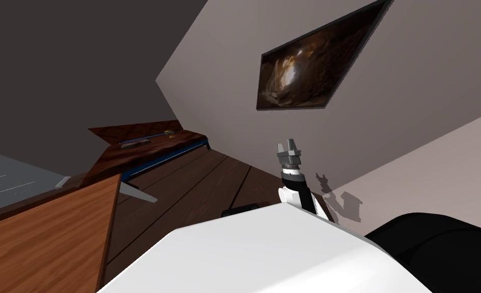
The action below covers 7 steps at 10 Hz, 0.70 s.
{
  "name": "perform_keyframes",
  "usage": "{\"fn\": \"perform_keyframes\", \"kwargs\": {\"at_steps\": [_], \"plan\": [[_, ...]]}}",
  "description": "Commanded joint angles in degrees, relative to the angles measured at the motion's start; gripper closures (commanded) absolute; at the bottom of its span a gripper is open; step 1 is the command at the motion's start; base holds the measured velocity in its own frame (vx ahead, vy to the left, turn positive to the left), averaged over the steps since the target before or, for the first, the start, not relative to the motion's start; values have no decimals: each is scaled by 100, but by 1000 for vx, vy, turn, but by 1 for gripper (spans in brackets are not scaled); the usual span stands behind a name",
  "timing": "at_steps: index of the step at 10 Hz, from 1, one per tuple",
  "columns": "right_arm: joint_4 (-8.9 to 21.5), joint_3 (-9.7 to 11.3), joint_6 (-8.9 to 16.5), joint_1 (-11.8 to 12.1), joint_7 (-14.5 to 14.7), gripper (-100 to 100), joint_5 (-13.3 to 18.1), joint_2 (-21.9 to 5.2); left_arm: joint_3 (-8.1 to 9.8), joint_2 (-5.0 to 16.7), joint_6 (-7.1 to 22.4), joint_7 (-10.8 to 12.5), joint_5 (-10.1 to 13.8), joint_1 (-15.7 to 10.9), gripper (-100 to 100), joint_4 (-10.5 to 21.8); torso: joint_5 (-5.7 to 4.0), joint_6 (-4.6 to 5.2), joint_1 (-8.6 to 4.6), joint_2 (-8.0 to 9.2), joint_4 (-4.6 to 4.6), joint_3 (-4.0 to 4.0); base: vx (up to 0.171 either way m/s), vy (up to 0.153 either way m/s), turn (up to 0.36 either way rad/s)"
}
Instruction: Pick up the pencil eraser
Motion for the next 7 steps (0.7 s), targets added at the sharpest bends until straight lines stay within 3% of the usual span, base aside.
{"fn": "perform_keyframes", "kwargs": {"at_steps": [1, 2, 3, 7], "plan": [[0, 0, 0, 0, 0, 0, 0, 0, 80, -29, 127, 211, -82, 7, -100, -58, 0, 0, 0, 0, 0, 0, -69, -7, -275], [0, 1, 0, -2, 0, 0, 0, 0, 160, -58, 254, 373, -165, 14, -100, -116, -1, 7, -2, 23, 5, 12, -176, -37, -442], [0, 2, 1, -3, 0, 0, 0, 1, 160, -58, 254, 422, -165, 14, -100, -116, -3, 7, -12, 57, 12, 32, -157, -47, -125], [1, 0, 1, -2, 0, 0, 0, 0, 399, -145, 635, 1056, -412, 35, -100, -291, -1, -3, -5, 61, 15, 37, -147, -37, -258]]}}
